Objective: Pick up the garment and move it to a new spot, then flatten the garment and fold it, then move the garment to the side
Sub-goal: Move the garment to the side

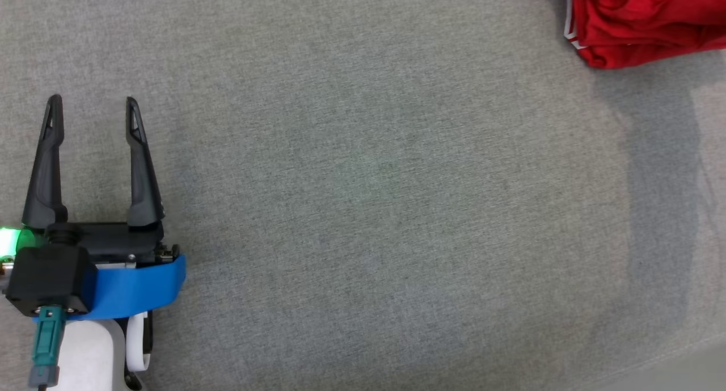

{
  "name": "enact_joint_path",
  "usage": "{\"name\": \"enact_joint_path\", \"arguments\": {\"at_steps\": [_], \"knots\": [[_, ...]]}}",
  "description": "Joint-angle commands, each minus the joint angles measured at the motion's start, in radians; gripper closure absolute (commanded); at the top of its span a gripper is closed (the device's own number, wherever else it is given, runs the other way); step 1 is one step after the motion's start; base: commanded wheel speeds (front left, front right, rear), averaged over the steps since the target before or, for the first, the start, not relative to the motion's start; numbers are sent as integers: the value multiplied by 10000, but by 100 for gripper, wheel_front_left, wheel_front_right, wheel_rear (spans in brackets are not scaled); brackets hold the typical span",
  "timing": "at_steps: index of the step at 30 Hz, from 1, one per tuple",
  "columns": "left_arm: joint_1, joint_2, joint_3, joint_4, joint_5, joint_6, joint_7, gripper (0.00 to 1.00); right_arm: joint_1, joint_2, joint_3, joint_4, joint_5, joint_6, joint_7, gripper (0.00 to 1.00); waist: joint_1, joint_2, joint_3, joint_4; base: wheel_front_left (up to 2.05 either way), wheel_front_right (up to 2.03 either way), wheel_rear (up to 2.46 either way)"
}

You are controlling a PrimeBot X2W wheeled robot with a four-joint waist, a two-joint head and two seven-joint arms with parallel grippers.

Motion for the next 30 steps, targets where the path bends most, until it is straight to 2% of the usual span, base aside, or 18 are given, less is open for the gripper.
{"name": "enact_joint_path", "arguments": {"at_steps": [1, 5, 11, 12, 13, 14, 18, 23, 26, 30], "knots": [[-241, 33, -19, -83, 22, 39, 30, 0, -250, -139, 92, 137, 53, -2, 45, 100, 0, -2, 101, 101, 0, 0, 0], [-150, 107, 68, -297, 59, 132, 83, 0, -653, -21, 244, 760, 170, -2, 111, 100, 0, -2, 268, 159, 0, 0, 0], [-286, 164, 36, -392, 10, 142, 131, 0, -1183, 425, 440, 2394, -207, -2, 278, 99, 0, -2, 519, 313, 0, 0, 0], [-325, 165, 29, -381, -1, 148, 121, 0, -1293, 527, 376, 2620, -231, -2, 136, 77, 0, -2, 549, 334, 0, 0, 0], [-356, 167, -2, -363, 1, 150, 123, 0, -1403, 569, 301, 2892, -300, -2, -35, 32, 0, -2, 581, 371, 0, 0, 0], [-402, 165, -30, -354, 2, 147, 121, 0, -1452, 619, 256, 3147, -375, -2, -168, 0, 0, -2, 616, 411, 0, 0, 0], [-409, 137, -61, -208, -69, 191, 34, 0, -1683, 836, 118, 3947, -651, -2, -718, 0, 0, -2, 552, 545, 0, 0, 0], [-78, 8, 42, 210, -280, 304, -197, 0, -1668, 1149, -176, 4172, -910, -2, -1594, 0, 0, -2, -32, 624, 0, 0, 0], [170, -81, 99, 562, -437, 379, -364, 0, -1316, 1438, -558, 3703, -921, -2, -1777, 0, 0, -2, -634, 674, 0, 0, 0], [569, -230, 148, 988, -673, 420, -558, 0, -374, 1554, -1463, 1998, -1203, -2, -1790, 0, 0, -2, -1472, 853, 0, 0, 0]]}}
